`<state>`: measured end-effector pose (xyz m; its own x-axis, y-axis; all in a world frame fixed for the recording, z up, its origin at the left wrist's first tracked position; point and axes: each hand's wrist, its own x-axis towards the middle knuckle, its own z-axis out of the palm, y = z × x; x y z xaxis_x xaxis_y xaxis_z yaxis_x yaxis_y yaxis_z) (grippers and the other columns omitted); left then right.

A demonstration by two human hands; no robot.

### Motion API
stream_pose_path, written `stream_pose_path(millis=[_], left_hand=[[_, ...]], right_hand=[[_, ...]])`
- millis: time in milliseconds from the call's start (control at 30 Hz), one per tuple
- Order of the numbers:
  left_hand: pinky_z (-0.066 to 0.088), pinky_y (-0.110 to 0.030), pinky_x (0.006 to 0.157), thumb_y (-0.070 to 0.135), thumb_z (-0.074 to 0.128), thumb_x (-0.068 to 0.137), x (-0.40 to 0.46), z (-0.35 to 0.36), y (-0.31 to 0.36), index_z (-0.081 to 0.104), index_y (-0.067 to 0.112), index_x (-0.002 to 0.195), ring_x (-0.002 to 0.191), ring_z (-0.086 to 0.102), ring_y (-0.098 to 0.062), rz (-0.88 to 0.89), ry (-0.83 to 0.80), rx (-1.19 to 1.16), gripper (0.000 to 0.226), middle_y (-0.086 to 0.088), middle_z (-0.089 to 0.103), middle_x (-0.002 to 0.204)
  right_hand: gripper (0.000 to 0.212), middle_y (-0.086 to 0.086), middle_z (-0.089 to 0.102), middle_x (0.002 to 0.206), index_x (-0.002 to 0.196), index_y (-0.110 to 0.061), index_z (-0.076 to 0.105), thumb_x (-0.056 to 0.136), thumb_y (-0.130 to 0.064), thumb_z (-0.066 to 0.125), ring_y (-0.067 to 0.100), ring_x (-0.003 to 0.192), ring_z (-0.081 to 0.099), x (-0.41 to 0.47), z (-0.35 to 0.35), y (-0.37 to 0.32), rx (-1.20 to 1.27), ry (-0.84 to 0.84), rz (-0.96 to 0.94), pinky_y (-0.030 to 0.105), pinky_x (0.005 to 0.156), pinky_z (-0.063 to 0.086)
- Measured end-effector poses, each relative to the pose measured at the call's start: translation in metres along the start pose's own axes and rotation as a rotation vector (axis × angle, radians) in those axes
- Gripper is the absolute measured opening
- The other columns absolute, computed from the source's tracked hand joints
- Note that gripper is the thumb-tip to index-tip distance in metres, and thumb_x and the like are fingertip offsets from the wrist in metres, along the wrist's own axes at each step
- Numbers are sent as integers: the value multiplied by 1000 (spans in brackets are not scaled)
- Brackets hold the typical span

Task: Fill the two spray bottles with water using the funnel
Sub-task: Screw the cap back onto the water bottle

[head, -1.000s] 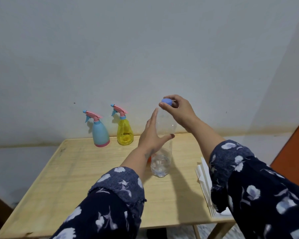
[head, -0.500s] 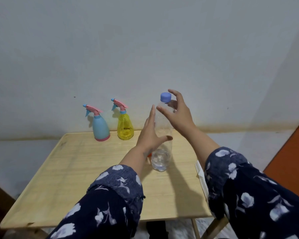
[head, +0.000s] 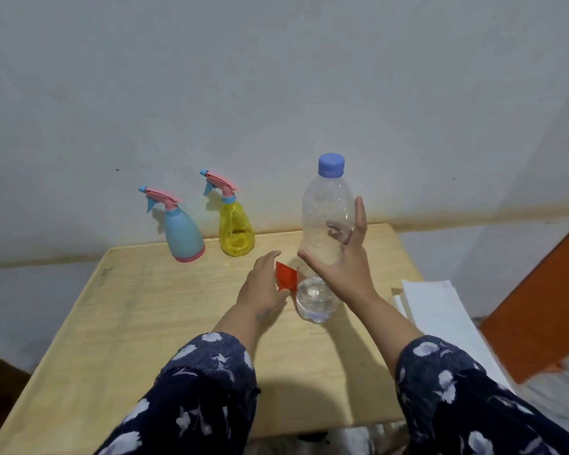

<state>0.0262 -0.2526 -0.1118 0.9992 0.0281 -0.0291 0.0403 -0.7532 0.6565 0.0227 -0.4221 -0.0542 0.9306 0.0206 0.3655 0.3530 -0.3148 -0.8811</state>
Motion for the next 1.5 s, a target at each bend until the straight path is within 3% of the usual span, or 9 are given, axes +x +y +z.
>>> stream_pose_path(millis=[67, 233, 367, 533, 733, 800, 900, 1067, 1500], left_hand=[[36, -32, 105, 20, 75, 82, 6, 12, -8, 26, 27, 148, 135, 40, -20, -19, 21, -7, 83, -1, 34, 151], [38, -39, 110, 44, 68, 87, 15, 42, -22, 17, 34, 149, 140, 34, -16, 9, 106, 6, 81, 6, 27, 156], [34, -43, 111, 60, 64, 81, 24, 55, -19, 9, 29, 149, 137, 40, -20, -57, 176, -10, 92, 2, 36, 152], [33, -40, 110, 64, 69, 73, 36, 65, -19, 20, 26, 139, 126, 50, -22, -140, 219, -93, 91, 0, 50, 141], [54, -41, 90, 54, 79, 70, 49, 61, -18, 25, 33, 133, 115, 56, -24, -135, 168, -240, 86, 0, 49, 135], [54, -42, 89, 53, 80, 68, 59, 55, -9, 28, 36, 131, 114, 55, -20, -74, 176, -239, 83, 6, 49, 133], [53, -41, 91, 51, 80, 66, 79, 47, 10, 36, 42, 132, 113, 55, -15, 4, 186, -260, 80, 16, 47, 131], [52, -35, 89, 50, 80, 64, 111, 43, 33, 41, 46, 134, 109, 55, -12, -13, 114, -206, 81, 21, 42, 132], [52, -38, 79, 43, 83, 61, 194, 77, 82, 42, 26, 113, 95, 63, -24, -149, -34, 308, 68, 5, 61, 106]], right_hand=[[117, 2, 57, 121, 141, -50, -9, 72, -23, 82, 4, 111, 56, 0, 8, 9, 19, 80, -7, 5, 89, 40], [111, -14, 56, 119, 145, -44, -4, 76, -19, 79, 5, 105, 60, 12, 6, 14, 20, 235, -15, 34, 96, 50], [110, -55, 36, 116, 146, -39, -5, 78, -16, 78, 7, 107, 59, 26, -6, 12, -52, 281, -38, 38, 97, 50], [108, -55, 19, 130, 148, -37, -2, 77, -20, 78, 16, 111, 59, 28, -15, 22, -119, 337, -26, 46, 97, 49], [107, -68, 13, 115, 151, -22, -3, 79, -14, 76, -13, 105, 53, 36, -17, 24, -151, 383, -7, 38, 96, 48], [109, -60, 27, 120, 150, -28, -5, 79, -17, 77, 3, 105, 58, 43, -20, 26, -150, 402, 0, 40, 97, 49], [111, -14, 55, 122, 148, -41, -5, 77, -24, 78, 6, 104, 59, 58, -25, 30, -147, 410, 14, 44, 98, 49], [111, 4, 53, 127, 146, -46, -6, 77, -25, 78, 8, 104, 58, 94, -39, 41, -120, 385, -18, 37, 97, 49], [110, 1, 59, 109, 148, -35, -9, 78, -34, 76, 14, 101, 59, 191, -67, 117, -113, 293, -28, 11, 83, 41]])
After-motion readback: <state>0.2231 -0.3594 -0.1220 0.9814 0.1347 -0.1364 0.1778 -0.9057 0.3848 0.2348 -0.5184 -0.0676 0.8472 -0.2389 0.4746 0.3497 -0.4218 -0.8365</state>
